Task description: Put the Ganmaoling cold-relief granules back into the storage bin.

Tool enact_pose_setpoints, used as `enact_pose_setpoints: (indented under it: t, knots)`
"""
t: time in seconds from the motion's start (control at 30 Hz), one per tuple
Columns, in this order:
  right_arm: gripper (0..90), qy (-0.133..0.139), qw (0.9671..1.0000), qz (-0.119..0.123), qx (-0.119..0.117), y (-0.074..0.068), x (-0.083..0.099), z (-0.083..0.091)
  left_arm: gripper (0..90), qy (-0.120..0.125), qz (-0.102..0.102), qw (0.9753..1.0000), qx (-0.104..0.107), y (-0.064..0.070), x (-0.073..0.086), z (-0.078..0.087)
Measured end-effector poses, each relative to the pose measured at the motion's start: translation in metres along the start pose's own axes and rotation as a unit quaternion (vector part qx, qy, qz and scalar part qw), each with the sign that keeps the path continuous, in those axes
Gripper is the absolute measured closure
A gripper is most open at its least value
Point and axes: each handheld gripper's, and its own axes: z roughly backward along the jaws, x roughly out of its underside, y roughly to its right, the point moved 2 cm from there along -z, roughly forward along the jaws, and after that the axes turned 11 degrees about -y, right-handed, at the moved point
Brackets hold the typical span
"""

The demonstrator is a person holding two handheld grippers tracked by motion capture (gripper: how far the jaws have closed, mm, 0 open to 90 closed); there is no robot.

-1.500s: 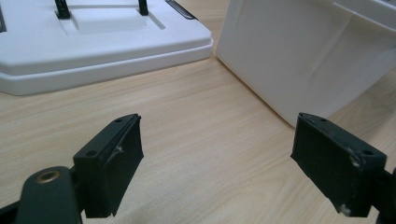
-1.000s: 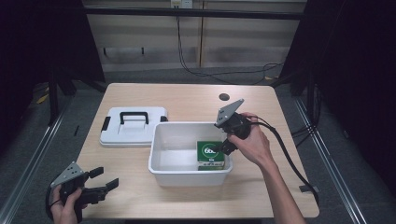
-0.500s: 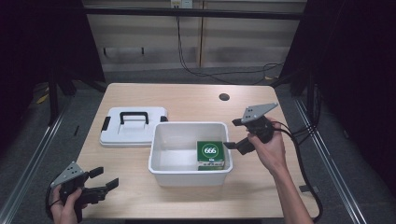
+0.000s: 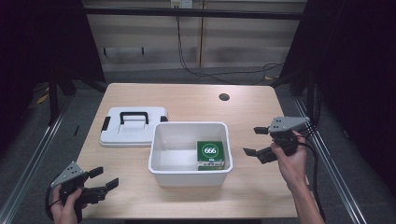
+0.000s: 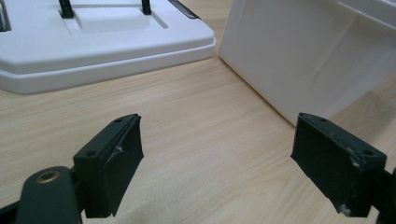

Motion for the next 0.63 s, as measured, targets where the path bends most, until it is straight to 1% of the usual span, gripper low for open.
enact_pose_setpoints:
  t: [0.03, 0.07, 0.1, 0.13, 0.17, 0.2, 0.23, 0.27, 0.33, 0.37, 0.4, 0.43, 0.47, 0.5, 0.53, 0.57, 0.63]
  knots:
    - [13.3, 0.0, 1.0, -0.004, 0.002, 0.0, 0.004, 0.001, 15.8, 0.0, 0.001, 1.0, 0.0, 0.0, 0.0, 0.0]
    - [13.6, 0.0, 1.0, -0.007, -0.001, -0.001, 0.008, 0.002, 15.9, 0.0, 0.001, 1.0, 0.0, 0.0, 0.0, -0.001]
    - [13.3, -0.005, 0.9998, -0.016, 0.006, -0.002, 0.017, 0.002, 15.8, 0.0, 0.0, 1.0, 0.0, 0.0, 0.0, 0.0]
    - [13.4, -0.005, 0.9998, -0.018, 0.005, -0.003, 0.021, 0.001, 15.8, 0.001, -0.001, 1.0, 0.001, 0.001, 0.0, 0.0]
    - [13.4, -0.005, 0.9998, -0.018, 0.005, -0.003, 0.021, 0.001, 15.8, 0.001, -0.002, 1.0, 0.001, 0.001, -0.001, 0.0]
    - [13.4, -0.007, 0.9996, -0.028, 0.006, -0.004, 0.03, 0.0, 15.9, 0.001, -0.002, 1.0, 0.001, 0.001, -0.001, 0.0]
    - [13.4, -0.007, 0.9996, -0.028, 0.006, -0.004, 0.03, 0.0, 15.9, 0.0, -0.002, 1.0, 0.001, 0.001, -0.001, 0.0]
    - [13.4, -0.007, 0.9994, -0.031, 0.009, -0.004, 0.035, -0.001, 15.8, 0.001, -0.001, 1.0, 0.0, 0.0, -0.001, 0.0]
    - [13.8, -0.007, 0.9992, -0.038, 0.001, -0.003, 0.043, -0.001, 15.8, 0.0, 0.0, 1.0, 0.0, 0.0, 0.0, 0.0]
    - [13.5, -0.013, 0.9988, -0.046, 0.006, -0.002, 0.05, -0.002, 15.8, 0.0, -0.001, 1.0, -0.001, 0.0, 0.0, 0.0]
    - [13.5, -0.013, 0.9988, -0.046, 0.006, -0.002, 0.05, -0.002, 15.8, 0.0, -0.001, 1.0, 0.0, 0.0, 0.0, 0.0]
    - [13.5, -0.014, 0.9985, -0.053, 0.0, 0.0, 0.056, 0.0, 15.8, 0.0, -0.002, 1.0, -0.001, 0.001, 0.0, 0.001]
    - [13.5, -0.011, 0.9983, -0.057, 0.006, 0.0, 0.06, 0.0, 15.8, -0.001, -0.001, 1.0, -0.002, 0.0, 0.0, 0.0]
    - [13.5, -0.011, 0.9983, -0.057, 0.006, 0.0, 0.06, 0.0, 15.9, -0.001, -0.001, 1.0, -0.002, 0.0, 0.0, 0.0]
    - [13.4, -0.004, 0.9979, -0.063, 0.012, 0.001, 0.068, -0.001, 15.9, -0.001, 0.001, 1.0, -0.003, 0.0, 0.0, 0.0]
    - [13.4, -0.004, 0.9979, -0.063, 0.012, 0.001, 0.068, -0.001, 15.9, -0.001, 0.001, 1.0, -0.003, 0.0, 0.0, 0.0]
    - [13.4, -0.006, 0.997, -0.074, 0.02, 0.004, 0.078, -0.005, 15.8, -0.001, -0.001, 1.0, -0.003, 0.0, 0.0, 0.0]
